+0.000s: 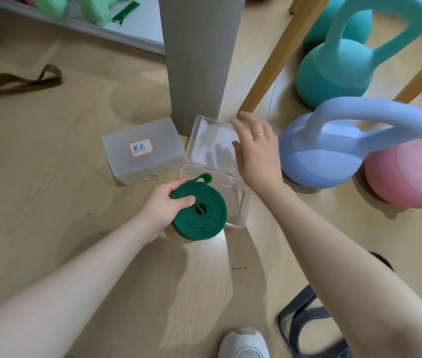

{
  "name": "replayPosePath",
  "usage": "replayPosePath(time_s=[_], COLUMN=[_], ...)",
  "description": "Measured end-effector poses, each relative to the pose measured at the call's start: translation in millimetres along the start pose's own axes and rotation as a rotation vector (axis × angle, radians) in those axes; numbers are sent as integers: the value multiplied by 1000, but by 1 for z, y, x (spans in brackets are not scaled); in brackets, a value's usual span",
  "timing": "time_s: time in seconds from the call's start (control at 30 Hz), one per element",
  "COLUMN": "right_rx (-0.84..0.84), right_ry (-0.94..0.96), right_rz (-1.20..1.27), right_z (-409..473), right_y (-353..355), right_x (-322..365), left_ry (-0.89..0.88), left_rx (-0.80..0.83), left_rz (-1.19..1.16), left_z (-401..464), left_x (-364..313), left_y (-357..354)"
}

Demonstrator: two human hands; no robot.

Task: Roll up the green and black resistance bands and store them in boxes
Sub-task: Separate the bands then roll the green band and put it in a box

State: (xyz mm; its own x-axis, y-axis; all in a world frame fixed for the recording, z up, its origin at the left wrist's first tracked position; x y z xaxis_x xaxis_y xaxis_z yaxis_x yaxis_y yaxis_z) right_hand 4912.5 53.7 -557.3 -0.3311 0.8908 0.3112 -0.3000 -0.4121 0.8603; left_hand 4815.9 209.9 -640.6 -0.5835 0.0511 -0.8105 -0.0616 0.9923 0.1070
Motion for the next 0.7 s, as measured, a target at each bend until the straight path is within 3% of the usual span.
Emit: replayPosePath(time_s=[0.03,0.1,0.2,0.33,0.47,0.7], right_rx=[22,264,567,584,705,678], right_ry=[-11,-81,26,138,211,4], right_rz=[143,395,416,158,76,138], right_z=[-15,-57,-111,-116,-112,-102], right_y=[1,-15,-38,-46,-60,-75], right_x=[5,12,23,13,16,6], left_ry=[2,-12,-35,-54,-48,-8], left_rx=[-4,4,45,119,126,-18], left_rz=[12,28,34,170,213,160], left_z=[3,8,13,24,34,43], left_x=[2,4,3,5,7,20], left_y=[-3,-10,-22,-39,-44,-32])
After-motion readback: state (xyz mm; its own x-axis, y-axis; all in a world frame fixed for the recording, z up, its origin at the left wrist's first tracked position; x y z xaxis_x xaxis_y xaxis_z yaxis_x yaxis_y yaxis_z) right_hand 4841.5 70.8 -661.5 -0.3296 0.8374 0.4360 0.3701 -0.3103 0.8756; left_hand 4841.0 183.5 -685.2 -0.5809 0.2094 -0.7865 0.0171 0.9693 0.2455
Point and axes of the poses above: each hand's wrist, its own z-axis towards the middle knuckle, its own y-axis out of the back of the hand, x = y × z, the point moved 9 cm from there along z, towards the middle knuckle, and after that the axes turned 9 degrees about -x, right-handed, at the moved point
